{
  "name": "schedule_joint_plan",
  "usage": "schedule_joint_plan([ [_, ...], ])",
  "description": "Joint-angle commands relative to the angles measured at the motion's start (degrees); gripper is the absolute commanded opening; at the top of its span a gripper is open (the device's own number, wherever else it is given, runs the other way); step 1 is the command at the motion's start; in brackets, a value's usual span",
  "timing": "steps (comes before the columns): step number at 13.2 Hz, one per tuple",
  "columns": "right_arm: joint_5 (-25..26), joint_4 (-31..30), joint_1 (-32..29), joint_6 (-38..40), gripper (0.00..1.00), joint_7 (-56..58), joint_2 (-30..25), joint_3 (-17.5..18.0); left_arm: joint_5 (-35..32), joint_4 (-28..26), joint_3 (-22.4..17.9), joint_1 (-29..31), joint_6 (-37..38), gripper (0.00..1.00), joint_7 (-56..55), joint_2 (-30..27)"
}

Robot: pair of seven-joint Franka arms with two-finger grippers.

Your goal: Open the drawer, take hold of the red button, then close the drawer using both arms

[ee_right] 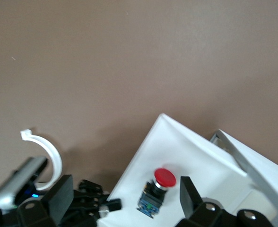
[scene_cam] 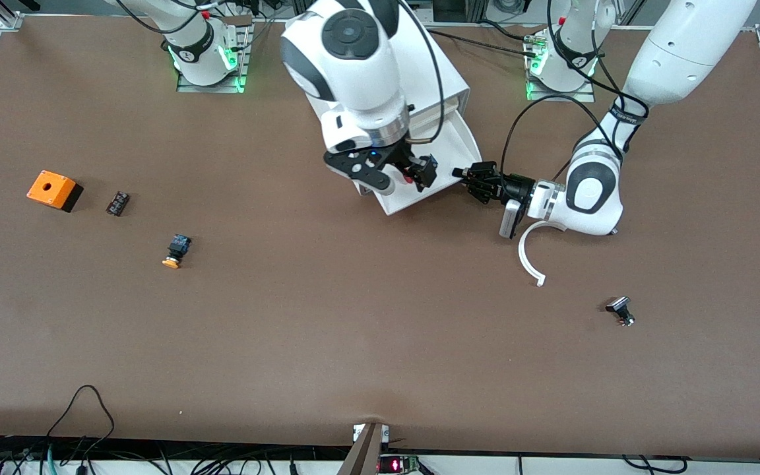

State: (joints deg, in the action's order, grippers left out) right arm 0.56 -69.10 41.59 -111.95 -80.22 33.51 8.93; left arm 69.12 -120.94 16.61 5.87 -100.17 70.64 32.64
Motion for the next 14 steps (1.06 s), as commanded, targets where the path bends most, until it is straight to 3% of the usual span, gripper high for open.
schedule_joint_plan([
  [1, 0.86, 2.48, 1.83, 1.3, 1.0, -4.41, 2.0, -0.49, -1.27, 3.24, -1.23, -0.16, -2.75, 0.0, 0.2, 2.34],
  [7, 0.85, 2.92, 4.02, -1.94, 1.0, -13.55, 6.74, -0.31, -6.1, 5.62, -1.23, 2.04, -2.66, 0.0, -0.59, 2.43],
  [8, 0.85, 2.92, 4.02, -3.0, 1.0, -14.69, 7.18, -0.23, -6.19, 5.54, -1.23, 2.04, -2.66, 0.25, 0.1, 2.43],
  [9, 0.85, 2.92, 4.72, -3.88, 1.0, -15.31, 7.36, -0.23, -6.28, 5.36, -1.23, 2.22, -2.58, 0.93, 2.02, 2.52],
  [10, 0.85, 2.92, 5.16, -4.5, 1.0, -15.49, 7.8, -0.31, -6.28, 5.45, -1.23, 2.48, -2.49, 1.0, 3.78, 2.52],
  [14, 1.11, 2.92, 7.01, -9.06, 1.0, -16.72, 9.91, -0.4, -6.28, 5.71, -1.23, 3.09, -0.91, 1.0, 3.19, 1.64],
])
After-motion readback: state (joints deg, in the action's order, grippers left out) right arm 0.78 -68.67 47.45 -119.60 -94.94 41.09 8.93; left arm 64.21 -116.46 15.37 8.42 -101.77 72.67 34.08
